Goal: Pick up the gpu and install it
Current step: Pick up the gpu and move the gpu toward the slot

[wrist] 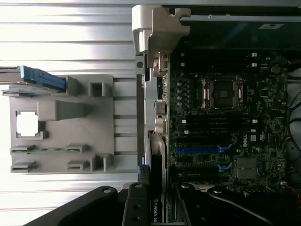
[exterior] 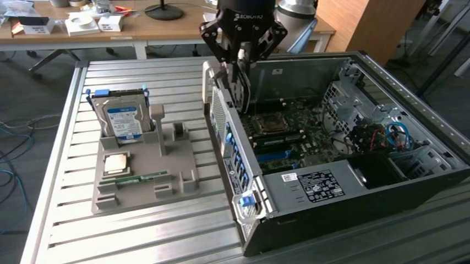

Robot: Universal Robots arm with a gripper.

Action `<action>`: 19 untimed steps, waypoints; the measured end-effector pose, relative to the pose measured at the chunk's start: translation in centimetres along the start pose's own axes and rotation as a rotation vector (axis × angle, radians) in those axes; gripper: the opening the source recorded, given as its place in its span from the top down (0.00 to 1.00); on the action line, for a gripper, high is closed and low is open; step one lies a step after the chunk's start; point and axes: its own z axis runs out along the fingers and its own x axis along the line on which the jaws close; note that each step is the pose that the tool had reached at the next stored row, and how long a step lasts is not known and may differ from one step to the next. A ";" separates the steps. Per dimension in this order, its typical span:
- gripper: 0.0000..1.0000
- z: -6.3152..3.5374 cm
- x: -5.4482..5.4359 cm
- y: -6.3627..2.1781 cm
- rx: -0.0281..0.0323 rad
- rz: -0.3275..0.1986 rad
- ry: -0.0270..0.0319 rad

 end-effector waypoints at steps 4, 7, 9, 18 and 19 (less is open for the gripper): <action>0.74 0.03 -1.5 0.05 0.0000 0.000 0.0001; 0.74 0.07 -2.7 0.09 0.0000 0.000 0.0001; 0.74 0.09 -3.6 0.12 0.0000 0.000 0.0001; 0.74 0.19 -7.7 0.26 -0.0001 0.000 0.0004; 0.74 0.20 -8.0 0.27 -0.0001 0.000 0.0004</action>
